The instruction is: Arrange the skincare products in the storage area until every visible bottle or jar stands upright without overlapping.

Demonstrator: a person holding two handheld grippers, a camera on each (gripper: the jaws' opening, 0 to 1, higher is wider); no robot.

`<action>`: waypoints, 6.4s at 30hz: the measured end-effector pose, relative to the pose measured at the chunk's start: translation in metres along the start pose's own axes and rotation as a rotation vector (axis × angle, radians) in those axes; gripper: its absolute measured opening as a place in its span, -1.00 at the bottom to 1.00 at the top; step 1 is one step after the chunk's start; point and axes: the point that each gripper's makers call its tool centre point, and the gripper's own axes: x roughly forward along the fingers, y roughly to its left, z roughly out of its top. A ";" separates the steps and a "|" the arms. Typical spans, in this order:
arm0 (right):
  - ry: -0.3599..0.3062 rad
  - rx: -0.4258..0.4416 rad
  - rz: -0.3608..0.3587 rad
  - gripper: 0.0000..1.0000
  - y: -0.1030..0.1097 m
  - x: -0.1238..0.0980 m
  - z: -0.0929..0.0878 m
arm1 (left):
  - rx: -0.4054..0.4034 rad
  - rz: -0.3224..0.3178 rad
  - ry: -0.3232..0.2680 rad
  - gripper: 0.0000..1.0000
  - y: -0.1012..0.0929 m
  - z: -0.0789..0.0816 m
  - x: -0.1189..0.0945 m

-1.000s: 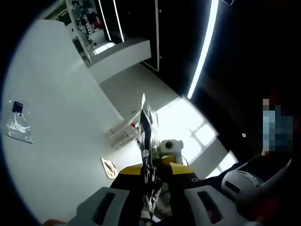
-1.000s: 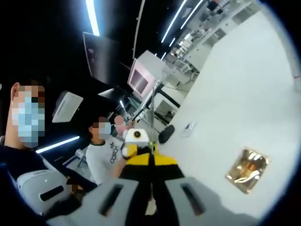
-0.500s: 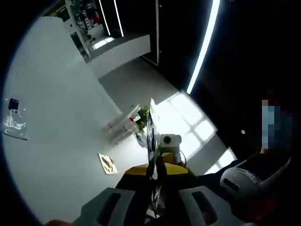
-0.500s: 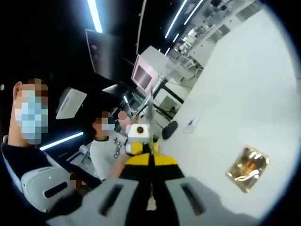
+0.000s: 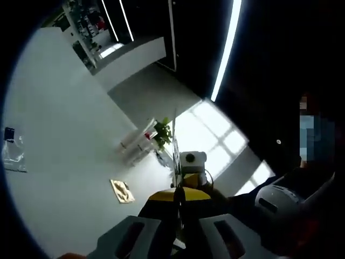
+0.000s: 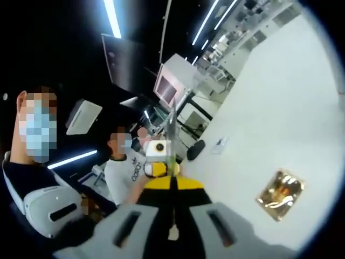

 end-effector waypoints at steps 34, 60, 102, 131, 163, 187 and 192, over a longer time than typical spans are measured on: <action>-0.116 -0.301 -0.304 0.06 -0.044 -0.070 0.004 | -0.026 0.002 0.079 -1.00 0.011 0.004 0.037; -0.123 -0.475 -0.655 0.99 -0.084 -0.139 -0.004 | -0.149 0.046 0.176 -1.00 0.040 0.015 0.085; -0.103 -0.536 -0.799 0.99 -0.099 -0.168 -0.005 | -0.272 0.160 0.240 -1.00 0.120 0.051 0.131; -0.110 -0.494 -0.802 0.99 -0.108 -0.177 -0.014 | -0.353 0.257 0.243 -1.00 0.162 0.058 0.156; -0.099 -0.470 -0.790 0.97 -0.114 -0.185 -0.024 | -0.338 0.363 0.259 -0.99 0.200 0.074 0.169; -0.101 -0.483 -0.767 0.93 -0.108 -0.177 -0.023 | 0.098 0.605 0.429 -0.38 0.209 0.077 0.137; -0.100 -0.485 -0.760 0.93 -0.106 -0.174 -0.023 | 0.230 0.657 0.453 -0.44 0.206 0.091 0.129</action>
